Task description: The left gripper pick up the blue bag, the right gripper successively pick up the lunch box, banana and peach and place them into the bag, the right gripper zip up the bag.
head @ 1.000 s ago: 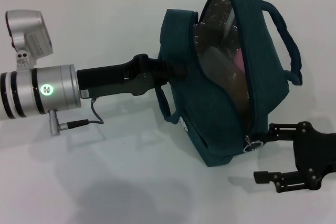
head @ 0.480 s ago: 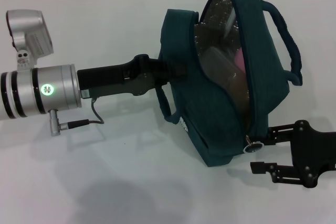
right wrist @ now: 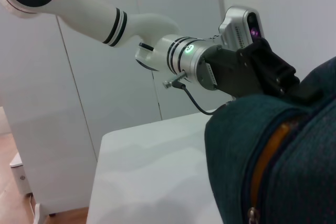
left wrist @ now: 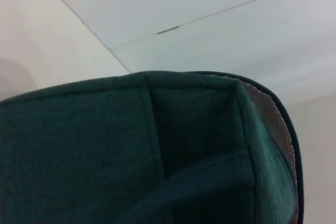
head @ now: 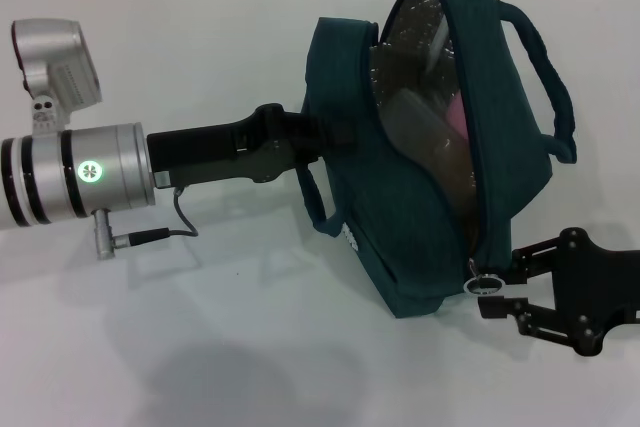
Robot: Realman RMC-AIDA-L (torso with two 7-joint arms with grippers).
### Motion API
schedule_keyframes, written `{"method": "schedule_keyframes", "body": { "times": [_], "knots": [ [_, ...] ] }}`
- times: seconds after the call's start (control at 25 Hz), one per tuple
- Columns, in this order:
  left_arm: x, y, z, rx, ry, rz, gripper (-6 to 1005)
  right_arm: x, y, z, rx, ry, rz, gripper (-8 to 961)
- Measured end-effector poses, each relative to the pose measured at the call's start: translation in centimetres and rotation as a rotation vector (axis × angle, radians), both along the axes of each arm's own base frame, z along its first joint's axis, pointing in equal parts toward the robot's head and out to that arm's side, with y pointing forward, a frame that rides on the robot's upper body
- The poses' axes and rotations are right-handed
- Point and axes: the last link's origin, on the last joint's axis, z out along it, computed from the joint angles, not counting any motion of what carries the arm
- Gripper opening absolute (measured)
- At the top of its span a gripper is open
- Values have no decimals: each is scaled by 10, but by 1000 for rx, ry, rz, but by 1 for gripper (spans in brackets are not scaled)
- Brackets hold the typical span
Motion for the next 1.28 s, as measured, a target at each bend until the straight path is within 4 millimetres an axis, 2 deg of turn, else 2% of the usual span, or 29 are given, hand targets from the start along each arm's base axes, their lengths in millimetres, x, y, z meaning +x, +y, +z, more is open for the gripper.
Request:
{"method": "schedule_keyframes", "body": {
  "times": [0.04,0.12,0.36,0.56,1.12,1.28],
  "knots": [
    [0,0,0,0,0,0,58,0,0,0,1,-1,0,467],
    [0,0,0,-2,-1,2,58,0,1,0,5,-3,-1,293],
    [-1,-1,0,-4,-2,7,58,-2,4,1,24,8,-4,68],
    [-1,-1,0,-6,-2,6,59,-3,5,1,27,10,-1,3],
    [-5,-4,0,21,4,-15,66,-12,1,13,33,67,60,4],
    [-5,-5,0,39,11,-42,103,-13,1,15,42,78,68,4]
  ]
}}
